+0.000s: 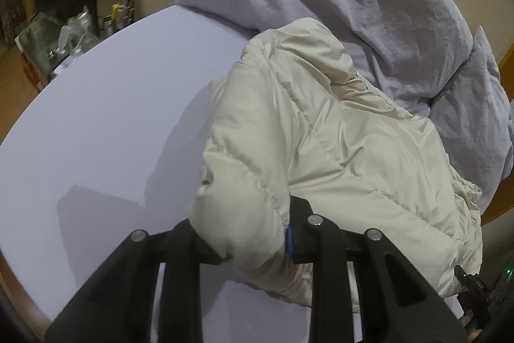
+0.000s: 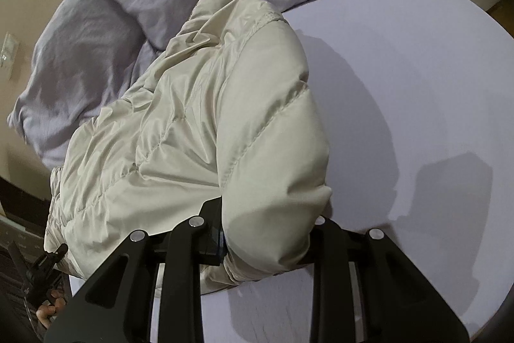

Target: Fold large clothes

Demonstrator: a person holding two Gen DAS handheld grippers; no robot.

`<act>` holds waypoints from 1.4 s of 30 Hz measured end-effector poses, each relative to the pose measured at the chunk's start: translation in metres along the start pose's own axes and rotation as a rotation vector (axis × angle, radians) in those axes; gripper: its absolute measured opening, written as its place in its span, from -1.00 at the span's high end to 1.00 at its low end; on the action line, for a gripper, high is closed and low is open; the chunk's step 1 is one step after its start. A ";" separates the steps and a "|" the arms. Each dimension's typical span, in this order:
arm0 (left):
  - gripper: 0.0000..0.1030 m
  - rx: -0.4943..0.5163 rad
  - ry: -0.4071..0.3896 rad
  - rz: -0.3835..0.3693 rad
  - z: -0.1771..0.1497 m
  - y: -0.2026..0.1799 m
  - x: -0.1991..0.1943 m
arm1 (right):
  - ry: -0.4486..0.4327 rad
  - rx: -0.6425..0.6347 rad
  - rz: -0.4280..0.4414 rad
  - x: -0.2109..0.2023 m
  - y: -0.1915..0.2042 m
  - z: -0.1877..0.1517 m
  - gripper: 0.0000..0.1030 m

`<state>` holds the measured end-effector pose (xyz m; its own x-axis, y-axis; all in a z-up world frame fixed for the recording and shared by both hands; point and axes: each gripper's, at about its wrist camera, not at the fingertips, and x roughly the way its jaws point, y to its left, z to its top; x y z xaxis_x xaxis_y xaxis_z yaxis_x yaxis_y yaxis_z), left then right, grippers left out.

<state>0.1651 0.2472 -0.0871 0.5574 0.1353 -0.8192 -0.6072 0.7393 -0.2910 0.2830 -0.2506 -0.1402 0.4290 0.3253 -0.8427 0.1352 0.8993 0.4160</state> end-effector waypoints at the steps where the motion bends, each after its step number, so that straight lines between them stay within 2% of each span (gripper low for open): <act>1: 0.49 -0.006 0.001 0.001 -0.006 0.005 -0.005 | 0.000 -0.002 0.001 -0.011 -0.009 -0.005 0.46; 5: 0.45 -0.010 0.006 0.010 -0.020 0.015 -0.013 | -0.005 -0.021 0.000 -0.018 -0.009 -0.019 0.44; 8: 0.32 -0.026 0.014 0.024 -0.020 0.016 -0.011 | -0.016 -0.032 -0.029 -0.022 -0.005 -0.019 0.27; 10: 0.17 -0.043 0.023 0.044 -0.020 0.018 -0.008 | -0.031 -0.041 -0.066 -0.028 -0.005 -0.019 -0.04; 12: -0.09 -0.052 0.032 0.062 -0.020 0.019 -0.005 | -0.077 -0.057 -0.110 -0.040 -0.006 -0.016 -0.21; 15: -0.31 -0.058 0.044 0.066 -0.021 0.021 -0.002 | -0.146 -0.084 -0.153 -0.061 -0.008 -0.010 -0.24; 21: -0.51 -0.082 0.056 0.048 -0.022 0.027 0.003 | -0.202 -0.187 -0.208 -0.076 0.020 -0.003 -0.25; 25: -0.56 -0.080 0.054 0.045 -0.021 0.027 0.007 | -0.198 -0.301 -0.209 -0.070 0.053 -0.006 -0.33; 29: -0.57 -0.090 0.050 0.042 -0.018 0.024 0.011 | -0.145 -0.376 -0.195 -0.039 0.083 -0.009 -0.36; 32: -0.58 -0.123 0.048 0.031 -0.017 0.024 0.015 | -0.104 -0.402 -0.187 -0.020 0.090 -0.012 -0.38; 36: -0.59 -0.173 0.045 0.016 -0.017 0.025 0.020 | -0.054 -0.448 -0.229 0.009 0.089 -0.023 -0.55; 42: -0.23 -0.187 0.019 -0.010 -0.018 0.018 0.020 | -0.083 -0.518 -0.283 0.023 0.091 -0.040 -0.61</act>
<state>0.1551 0.2517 -0.1173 0.5540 0.1144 -0.8246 -0.6975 0.6045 -0.3848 0.2692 -0.1500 -0.1357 0.5114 0.0470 -0.8581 -0.1901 0.9800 -0.0596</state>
